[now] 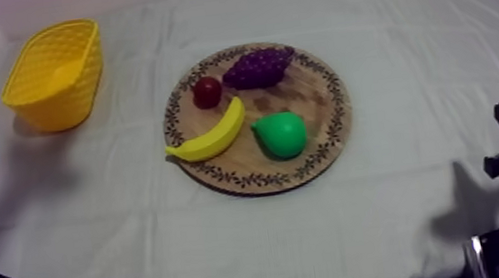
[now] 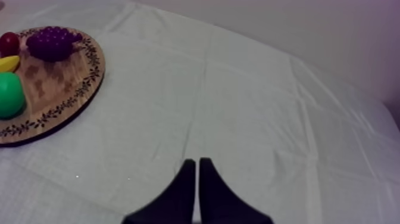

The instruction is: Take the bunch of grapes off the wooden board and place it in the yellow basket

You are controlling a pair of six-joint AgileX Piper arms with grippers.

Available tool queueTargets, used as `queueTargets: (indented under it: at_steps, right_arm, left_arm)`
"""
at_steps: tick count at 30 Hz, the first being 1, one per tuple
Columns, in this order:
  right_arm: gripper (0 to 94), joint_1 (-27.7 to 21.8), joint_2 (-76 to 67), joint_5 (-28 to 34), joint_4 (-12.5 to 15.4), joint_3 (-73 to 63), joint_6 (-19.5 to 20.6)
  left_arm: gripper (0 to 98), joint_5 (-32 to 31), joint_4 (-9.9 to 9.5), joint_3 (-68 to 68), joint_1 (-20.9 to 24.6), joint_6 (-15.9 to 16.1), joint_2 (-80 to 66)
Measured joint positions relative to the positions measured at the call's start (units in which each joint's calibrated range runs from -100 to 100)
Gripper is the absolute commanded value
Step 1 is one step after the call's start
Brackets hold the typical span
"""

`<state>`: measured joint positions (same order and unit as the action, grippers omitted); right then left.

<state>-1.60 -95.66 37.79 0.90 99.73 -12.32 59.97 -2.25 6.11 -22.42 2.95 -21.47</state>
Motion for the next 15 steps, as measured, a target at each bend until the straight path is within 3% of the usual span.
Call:
queueTargets:
  at_steps: [6, 15]
  right_arm:
    - [0.2, 0.0, 0.0, 0.0, 0.0, 0.0, 0.0]
    - [0.2, 0.0, 0.0, 0.0, 0.0, 0.0, 0.01]
  left_arm:
    - [0.0, 2.73, 0.26, -7.79, -1.52, 0.9, 9.21]
    - [0.0, 9.03, 2.25, -19.75, -3.79, 4.2, 22.33]
